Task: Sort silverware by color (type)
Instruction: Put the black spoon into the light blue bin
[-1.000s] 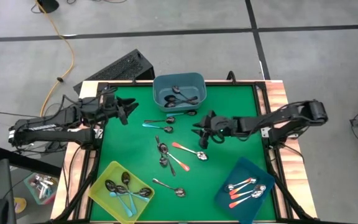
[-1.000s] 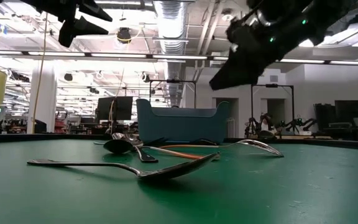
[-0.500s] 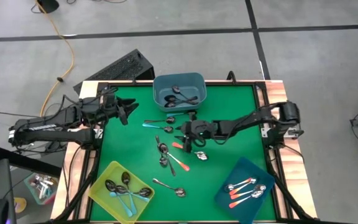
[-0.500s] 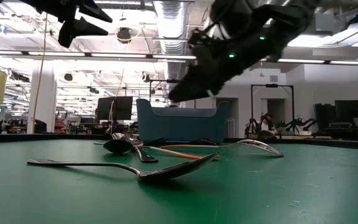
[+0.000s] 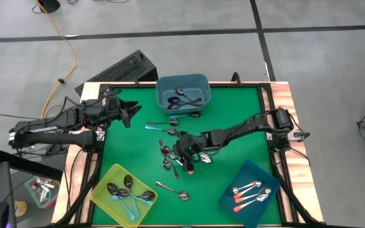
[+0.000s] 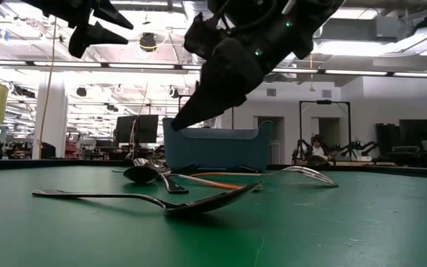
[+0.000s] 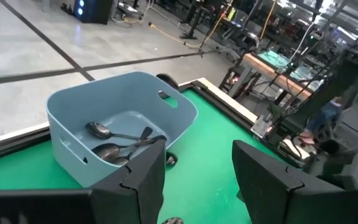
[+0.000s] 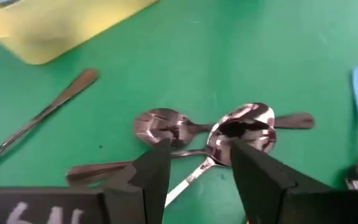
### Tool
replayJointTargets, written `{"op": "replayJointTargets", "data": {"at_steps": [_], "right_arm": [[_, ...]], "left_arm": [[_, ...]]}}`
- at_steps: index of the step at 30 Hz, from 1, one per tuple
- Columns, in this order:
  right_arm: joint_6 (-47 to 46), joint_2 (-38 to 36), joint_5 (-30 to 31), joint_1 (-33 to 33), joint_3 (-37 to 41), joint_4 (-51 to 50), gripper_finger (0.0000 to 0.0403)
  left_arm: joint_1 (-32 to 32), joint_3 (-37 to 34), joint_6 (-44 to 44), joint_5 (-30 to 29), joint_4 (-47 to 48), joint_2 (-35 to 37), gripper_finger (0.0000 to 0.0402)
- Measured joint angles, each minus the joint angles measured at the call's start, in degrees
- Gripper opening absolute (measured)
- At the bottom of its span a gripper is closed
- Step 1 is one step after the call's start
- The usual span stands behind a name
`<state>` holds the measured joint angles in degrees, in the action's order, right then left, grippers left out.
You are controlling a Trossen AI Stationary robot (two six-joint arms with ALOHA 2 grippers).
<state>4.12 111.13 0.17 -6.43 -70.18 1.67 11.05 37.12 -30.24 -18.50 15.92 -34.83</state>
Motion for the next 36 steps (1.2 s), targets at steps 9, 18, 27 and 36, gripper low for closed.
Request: {"op": "replayJointTargets", "data": {"at_steps": [9,18,27,36], "right_arm": [[-19.3,0.0,15.76,-4.62,0.11,0.04,0.0179],[-35.93,0.0,31.01,-11.27,0.11,0.93,0.0179],[-43.49,7.07,36.07,-14.41,-4.97,1.82,0.0179],[-46.78,16.77,38.18,-13.96,-17.89,-10.19,0.0179]], "left_arm": [[0.0,0.0,-1.07,-0.09,0.09,-0.79,0.017],[0.0,0.0,0.17,0.34,0.09,-0.79,0.017],[-0.01,0.0,3.28,5.7,0.61,-0.78,0.017],[-0.02,0.0,3.56,6.2,3.21,-0.76,0.017]]}}
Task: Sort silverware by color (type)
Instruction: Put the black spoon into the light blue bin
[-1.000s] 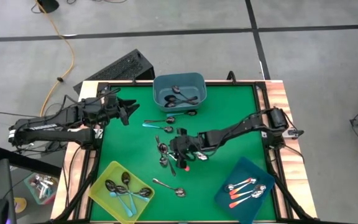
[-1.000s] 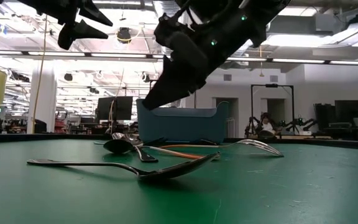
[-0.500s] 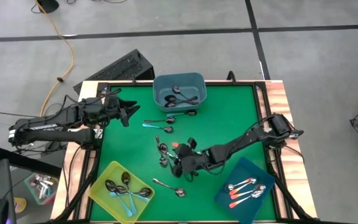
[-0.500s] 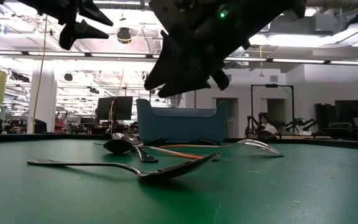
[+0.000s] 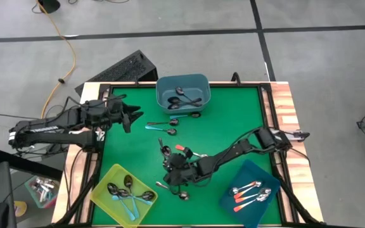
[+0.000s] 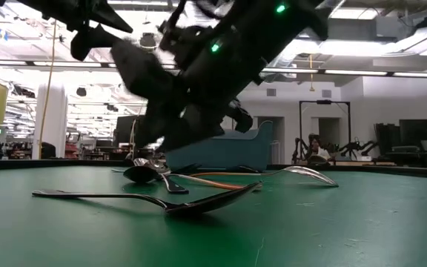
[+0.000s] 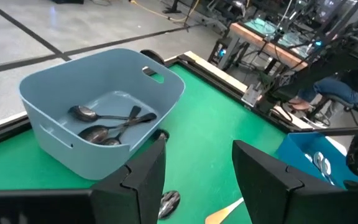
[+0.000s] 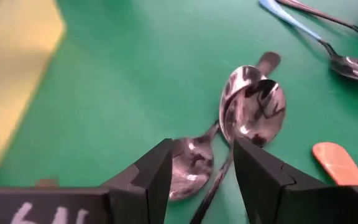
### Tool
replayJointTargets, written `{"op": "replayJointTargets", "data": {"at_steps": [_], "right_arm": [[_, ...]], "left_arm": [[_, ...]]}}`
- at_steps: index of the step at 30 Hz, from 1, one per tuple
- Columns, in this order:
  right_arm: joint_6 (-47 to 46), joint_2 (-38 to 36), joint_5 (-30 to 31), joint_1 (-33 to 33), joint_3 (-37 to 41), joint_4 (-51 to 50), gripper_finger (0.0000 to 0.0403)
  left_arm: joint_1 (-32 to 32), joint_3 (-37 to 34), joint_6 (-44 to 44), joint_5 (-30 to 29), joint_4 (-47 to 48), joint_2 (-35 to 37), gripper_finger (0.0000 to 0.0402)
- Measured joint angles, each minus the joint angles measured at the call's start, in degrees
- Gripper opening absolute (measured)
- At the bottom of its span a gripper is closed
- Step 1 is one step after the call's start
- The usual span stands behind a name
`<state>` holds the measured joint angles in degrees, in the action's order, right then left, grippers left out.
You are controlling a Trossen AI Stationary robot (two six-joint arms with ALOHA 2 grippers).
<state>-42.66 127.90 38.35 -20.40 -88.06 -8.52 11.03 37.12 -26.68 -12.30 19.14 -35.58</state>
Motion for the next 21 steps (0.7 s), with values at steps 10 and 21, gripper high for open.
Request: {"op": "replayJointTargets", "data": {"at_steps": [10,21], "right_arm": [[-8.33,1.02,0.67,-0.09,-0.64,-7.91,0.0171],[-11.52,0.91,-0.58,-0.36,-0.73,-6.23,0.0166]], "left_arm": [[0.0,0.0,1.1,-0.01,1.15,-0.01,0.017],[0.0,0.0,1.16,-0.03,0.9,-0.01,0.017]]}}
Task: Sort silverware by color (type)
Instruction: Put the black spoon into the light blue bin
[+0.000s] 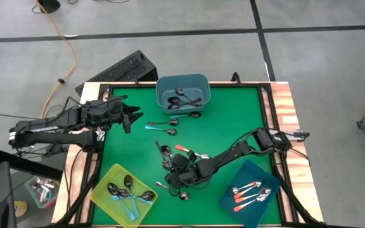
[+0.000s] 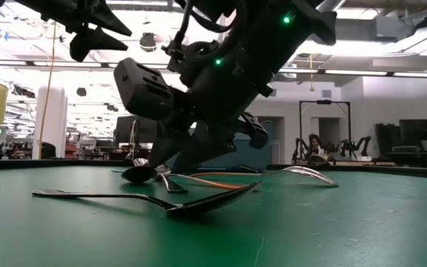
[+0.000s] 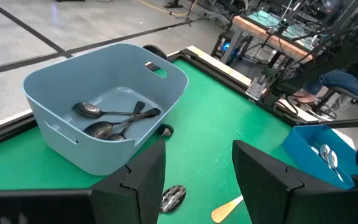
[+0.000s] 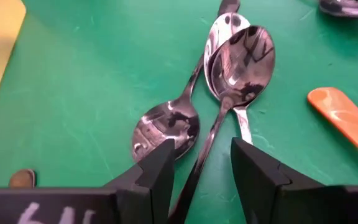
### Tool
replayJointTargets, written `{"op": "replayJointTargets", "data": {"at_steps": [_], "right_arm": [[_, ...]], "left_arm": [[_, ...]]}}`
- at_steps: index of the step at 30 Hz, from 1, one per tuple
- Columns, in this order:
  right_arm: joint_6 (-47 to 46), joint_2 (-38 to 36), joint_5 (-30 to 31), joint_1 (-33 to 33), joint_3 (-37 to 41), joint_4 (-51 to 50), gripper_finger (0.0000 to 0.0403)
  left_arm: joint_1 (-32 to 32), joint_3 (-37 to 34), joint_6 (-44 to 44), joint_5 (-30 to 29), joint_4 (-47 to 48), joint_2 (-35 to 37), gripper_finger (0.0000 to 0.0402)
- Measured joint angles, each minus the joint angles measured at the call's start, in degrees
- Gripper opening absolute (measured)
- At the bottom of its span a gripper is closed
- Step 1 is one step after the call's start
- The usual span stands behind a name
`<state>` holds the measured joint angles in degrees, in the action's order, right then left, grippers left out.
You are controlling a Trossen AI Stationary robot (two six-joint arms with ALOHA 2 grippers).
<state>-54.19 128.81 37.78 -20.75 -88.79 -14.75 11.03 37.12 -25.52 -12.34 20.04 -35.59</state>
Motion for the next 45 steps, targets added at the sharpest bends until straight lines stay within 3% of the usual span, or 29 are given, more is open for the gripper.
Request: {"op": "replayJointTargets", "data": {"at_steps": [7,16,28,39,45], "right_arm": [[-0.11,0.0,-4.16,0.7,0.0,-1.49,0.0165],[-7.75,-0.09,-5.04,0.66,-0.07,-5.97,0.0157],[-9.43,-0.41,-9.76,0.71,-0.15,-5.52,0.0013],[-4.07,-0.5,-12.64,1.98,-6.72,-6.55,0.0006],[2.17,-0.5,-12.63,4.82,-15.08,-13.68,0.0006]], "left_arm": [[0.0,0.0,0.24,-0.02,0.02,0.0,0.017],[0.0,0.0,0.2,0.0,0.02,0.0,0.017],[0.0,0.0,0.12,0.0,0.02,0.0,0.017],[-0.02,0.0,-0.57,0.02,0.02,0.0,0.017],[-0.02,0.0,-0.57,0.29,0.02,0.0,0.017]]}}
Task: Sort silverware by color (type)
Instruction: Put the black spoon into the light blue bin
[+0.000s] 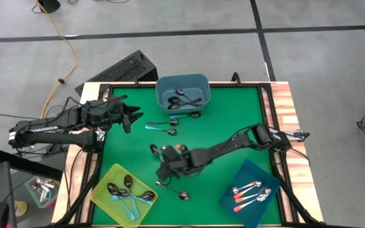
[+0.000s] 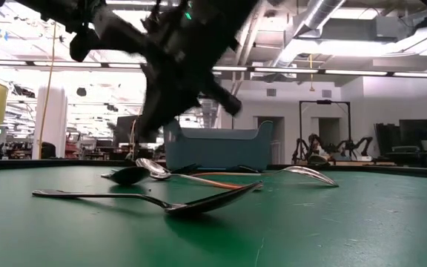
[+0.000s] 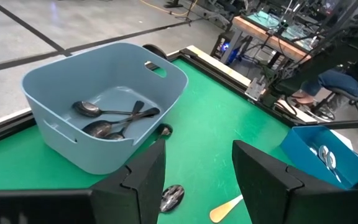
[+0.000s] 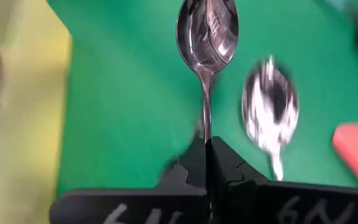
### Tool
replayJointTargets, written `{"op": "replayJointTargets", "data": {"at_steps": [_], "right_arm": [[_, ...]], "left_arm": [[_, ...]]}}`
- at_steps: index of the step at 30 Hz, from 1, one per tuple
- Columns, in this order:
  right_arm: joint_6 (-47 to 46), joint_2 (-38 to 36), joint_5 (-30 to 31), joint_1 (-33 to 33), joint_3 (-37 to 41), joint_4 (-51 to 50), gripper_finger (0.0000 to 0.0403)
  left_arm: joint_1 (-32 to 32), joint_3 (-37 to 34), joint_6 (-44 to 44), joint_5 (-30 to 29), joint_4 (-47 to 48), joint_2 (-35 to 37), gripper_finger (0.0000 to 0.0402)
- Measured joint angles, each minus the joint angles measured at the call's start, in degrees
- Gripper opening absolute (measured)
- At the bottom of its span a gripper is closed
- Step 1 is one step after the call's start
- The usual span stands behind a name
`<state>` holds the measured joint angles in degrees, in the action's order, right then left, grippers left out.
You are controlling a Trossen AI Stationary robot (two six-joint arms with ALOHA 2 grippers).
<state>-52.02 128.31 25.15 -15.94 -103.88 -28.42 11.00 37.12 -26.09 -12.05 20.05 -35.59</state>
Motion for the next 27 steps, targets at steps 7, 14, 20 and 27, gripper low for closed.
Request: {"op": "replayJointTargets", "data": {"at_steps": [7,14,20,27], "right_arm": [[15.78,-2.2,-0.36,6.43,-12.86,-11.75,0.0006],[34.22,-8.15,-0.89,14.63,-19.4,-25.75,0.0006],[46.22,-12.16,0.59,23.07,-19.34,-36.46,0.0006],[57.1,-12.35,-5.37,32.46,-17.2,-32.73,0.0006]], "left_arm": [[0.0,0.0,-1.08,0.54,-0.14,0.04,0.017],[0.0,-0.02,-3.19,4.66,-0.28,0.84,0.017],[0.0,-0.04,-4.35,4.32,0.09,2.16,0.017],[0.0,-0.04,-3.55,0.09,-0.2,2.37,0.017]]}}
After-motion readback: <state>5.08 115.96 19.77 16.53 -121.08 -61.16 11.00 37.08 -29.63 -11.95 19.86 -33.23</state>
